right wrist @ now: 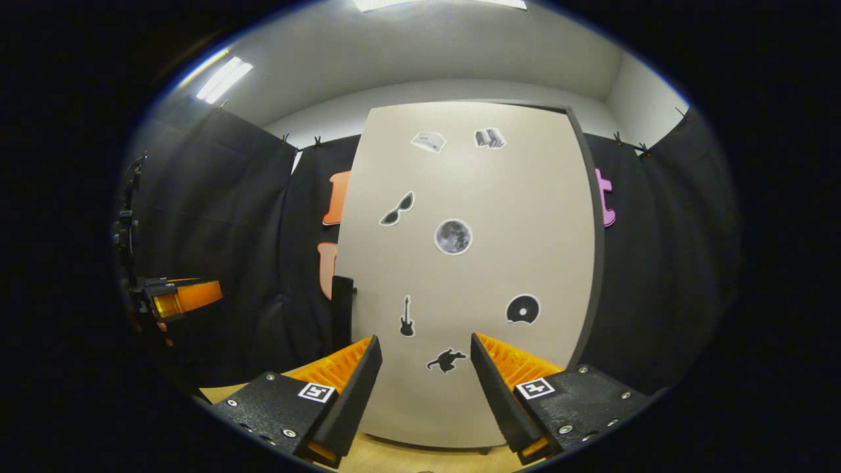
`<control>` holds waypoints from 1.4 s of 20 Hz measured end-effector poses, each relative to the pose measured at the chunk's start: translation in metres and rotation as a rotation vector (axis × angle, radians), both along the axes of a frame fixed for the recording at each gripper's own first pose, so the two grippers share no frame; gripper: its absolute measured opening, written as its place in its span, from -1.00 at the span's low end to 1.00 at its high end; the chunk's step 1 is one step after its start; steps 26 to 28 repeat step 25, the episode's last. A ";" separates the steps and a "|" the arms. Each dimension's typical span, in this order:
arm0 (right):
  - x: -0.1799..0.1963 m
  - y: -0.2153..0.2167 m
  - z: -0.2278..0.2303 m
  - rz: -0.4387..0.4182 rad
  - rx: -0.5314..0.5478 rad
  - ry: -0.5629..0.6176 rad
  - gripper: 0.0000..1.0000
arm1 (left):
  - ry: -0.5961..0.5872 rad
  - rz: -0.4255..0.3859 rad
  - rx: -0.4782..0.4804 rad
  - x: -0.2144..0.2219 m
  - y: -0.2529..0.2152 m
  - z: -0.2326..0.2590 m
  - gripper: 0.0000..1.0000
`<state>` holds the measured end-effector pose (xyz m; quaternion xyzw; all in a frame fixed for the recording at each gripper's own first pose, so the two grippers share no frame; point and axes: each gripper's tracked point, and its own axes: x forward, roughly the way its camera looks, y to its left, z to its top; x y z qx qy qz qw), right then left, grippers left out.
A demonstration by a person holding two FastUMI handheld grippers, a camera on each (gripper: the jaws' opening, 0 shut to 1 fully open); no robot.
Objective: Open the cabinet door with the right hand, grasp the bottle in the cabinet with the left hand and place it on the coaster, then close the cabinet door with the right hand.
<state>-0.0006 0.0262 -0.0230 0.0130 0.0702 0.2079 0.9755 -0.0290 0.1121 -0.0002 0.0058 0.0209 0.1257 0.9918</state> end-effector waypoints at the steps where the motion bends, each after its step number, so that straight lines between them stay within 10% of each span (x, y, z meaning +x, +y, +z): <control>1: -0.003 -0.011 0.005 -0.015 0.003 -0.008 0.78 | -0.027 -0.022 0.001 0.002 -0.009 0.008 0.82; 28: -0.058 -0.115 0.042 -0.173 -0.006 -0.055 0.87 | -0.071 -0.067 0.085 0.007 -0.107 0.054 0.84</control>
